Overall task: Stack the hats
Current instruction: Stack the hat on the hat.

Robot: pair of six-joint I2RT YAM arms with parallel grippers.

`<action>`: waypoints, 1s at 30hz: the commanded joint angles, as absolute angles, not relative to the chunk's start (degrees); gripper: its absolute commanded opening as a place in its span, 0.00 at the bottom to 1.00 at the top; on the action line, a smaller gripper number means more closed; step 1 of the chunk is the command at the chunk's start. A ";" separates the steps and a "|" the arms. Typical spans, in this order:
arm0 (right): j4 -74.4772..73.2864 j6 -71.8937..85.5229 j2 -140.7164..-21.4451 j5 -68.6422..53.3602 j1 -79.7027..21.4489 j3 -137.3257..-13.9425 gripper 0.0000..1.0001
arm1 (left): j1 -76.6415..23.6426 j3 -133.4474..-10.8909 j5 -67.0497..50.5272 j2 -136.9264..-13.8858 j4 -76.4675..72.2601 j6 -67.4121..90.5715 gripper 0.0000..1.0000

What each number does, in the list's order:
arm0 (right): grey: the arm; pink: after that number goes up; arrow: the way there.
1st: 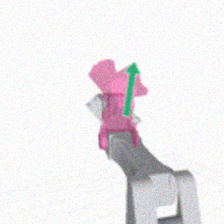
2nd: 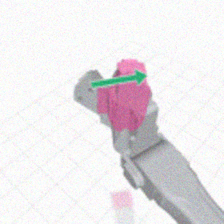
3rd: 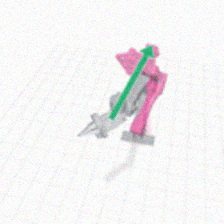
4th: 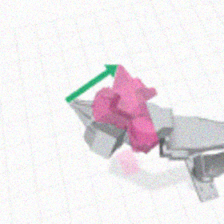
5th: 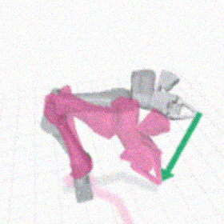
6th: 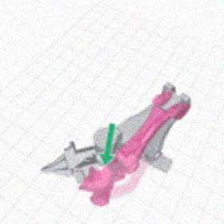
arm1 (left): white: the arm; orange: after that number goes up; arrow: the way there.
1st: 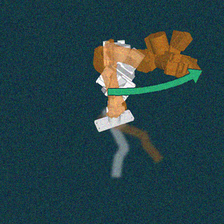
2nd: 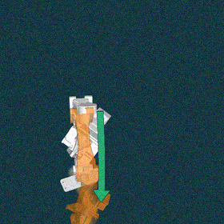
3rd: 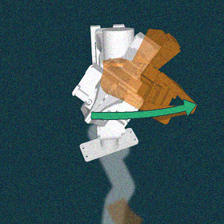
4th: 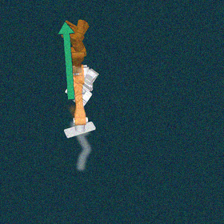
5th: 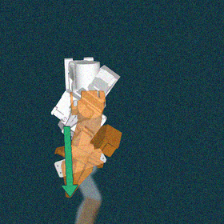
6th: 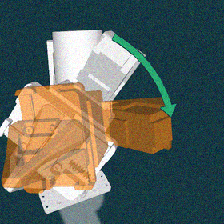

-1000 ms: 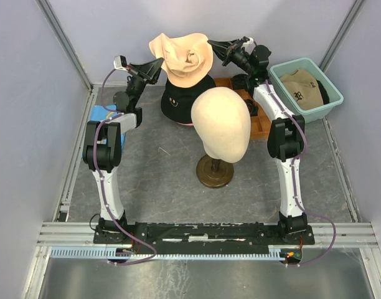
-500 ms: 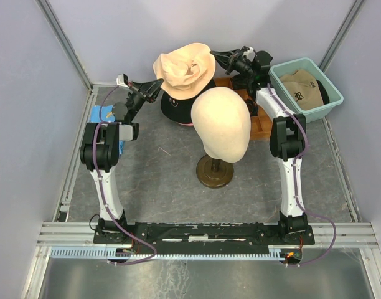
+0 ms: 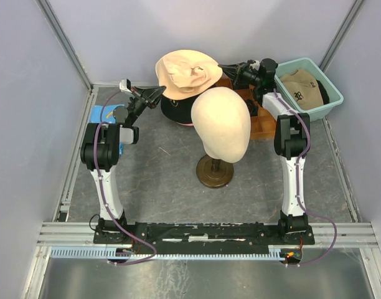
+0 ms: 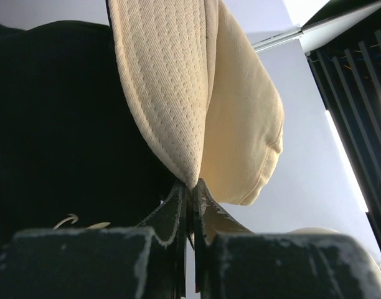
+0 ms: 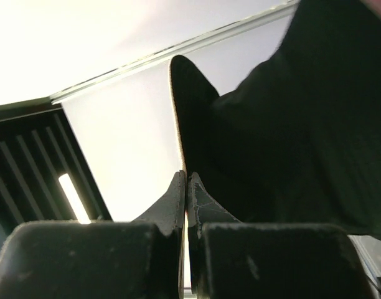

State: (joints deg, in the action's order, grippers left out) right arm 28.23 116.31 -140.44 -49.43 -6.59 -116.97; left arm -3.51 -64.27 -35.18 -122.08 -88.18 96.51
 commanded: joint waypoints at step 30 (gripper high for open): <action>-13.81 77.26 -145.33 -51.19 -6.37 -127.39 0.00 | 2.46 -53.43 -41.32 -128.33 -99.15 93.59 0.03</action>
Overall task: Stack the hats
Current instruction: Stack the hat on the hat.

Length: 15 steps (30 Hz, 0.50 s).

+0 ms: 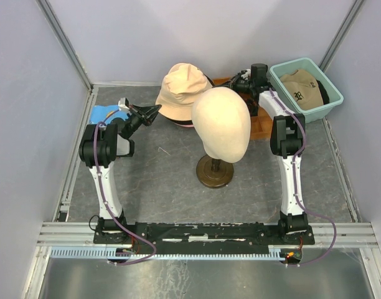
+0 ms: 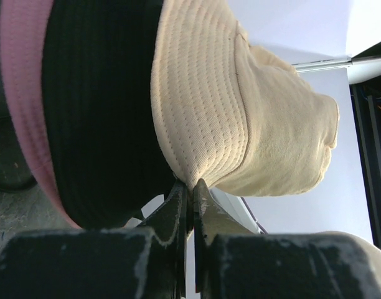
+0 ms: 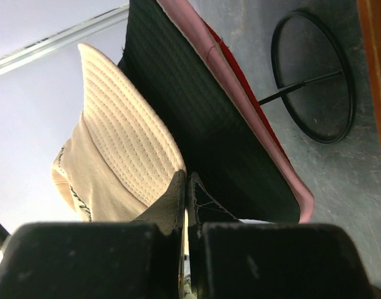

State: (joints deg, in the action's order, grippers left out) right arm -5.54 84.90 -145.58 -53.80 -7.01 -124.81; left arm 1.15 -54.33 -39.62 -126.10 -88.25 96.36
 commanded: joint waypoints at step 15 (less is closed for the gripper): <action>-30.59 63.90 -149.72 -40.61 -6.42 -133.61 0.00 | 0.72 -62.74 -43.24 -132.77 -98.69 98.95 0.03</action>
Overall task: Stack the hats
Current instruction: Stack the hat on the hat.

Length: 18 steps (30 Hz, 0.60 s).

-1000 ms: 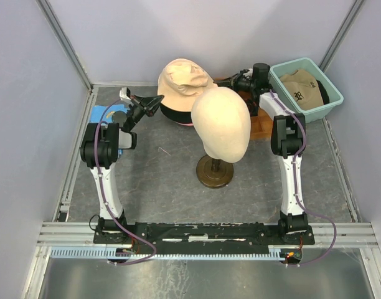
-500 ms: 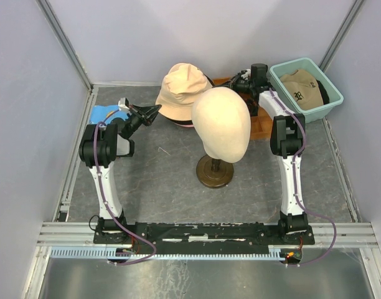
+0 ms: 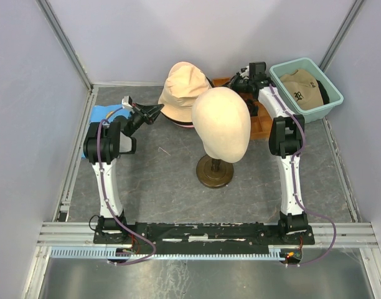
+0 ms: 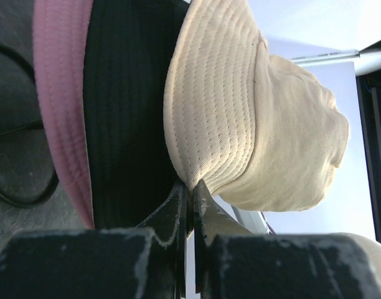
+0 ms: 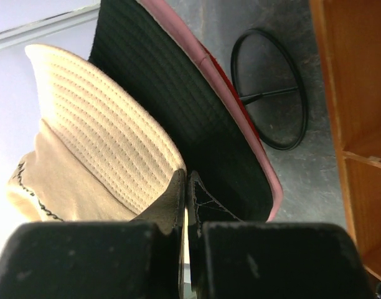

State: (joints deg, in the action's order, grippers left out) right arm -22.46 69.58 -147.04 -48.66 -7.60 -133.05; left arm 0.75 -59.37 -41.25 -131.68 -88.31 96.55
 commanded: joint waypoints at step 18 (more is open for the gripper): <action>-35.41 62.84 -151.72 -35.42 -6.59 -137.06 0.00 | 3.20 -60.02 -39.83 -137.86 -94.32 97.81 0.03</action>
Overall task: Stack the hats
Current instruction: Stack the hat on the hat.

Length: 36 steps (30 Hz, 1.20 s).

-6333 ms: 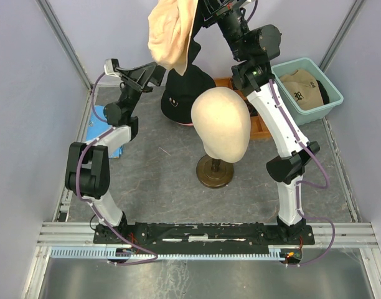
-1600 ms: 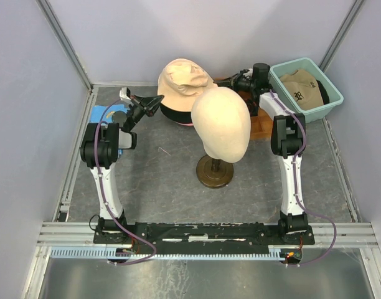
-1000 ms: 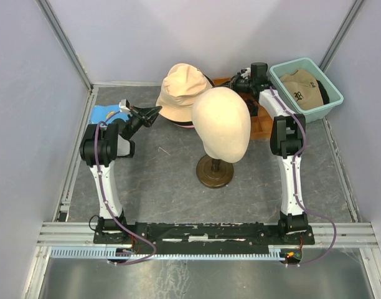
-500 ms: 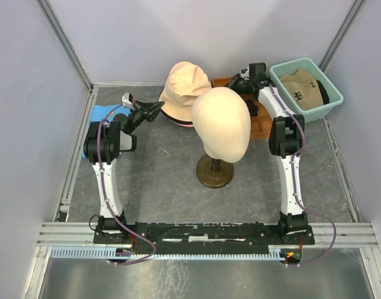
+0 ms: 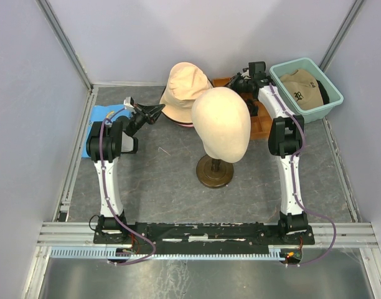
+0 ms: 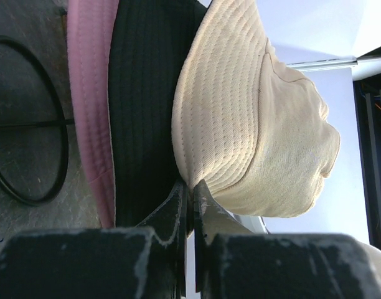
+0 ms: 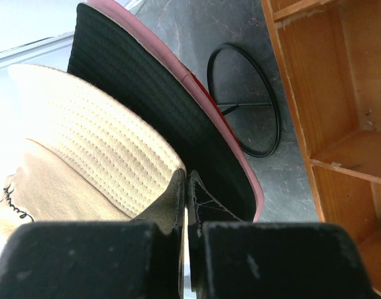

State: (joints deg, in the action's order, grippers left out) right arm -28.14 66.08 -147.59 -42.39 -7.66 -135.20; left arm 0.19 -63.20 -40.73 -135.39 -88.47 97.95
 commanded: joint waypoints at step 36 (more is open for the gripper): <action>-4.31 81.68 -143.26 -41.97 -3.80 -126.47 0.38 | -3.79 -52.53 -29.26 -125.13 -97.89 101.93 0.26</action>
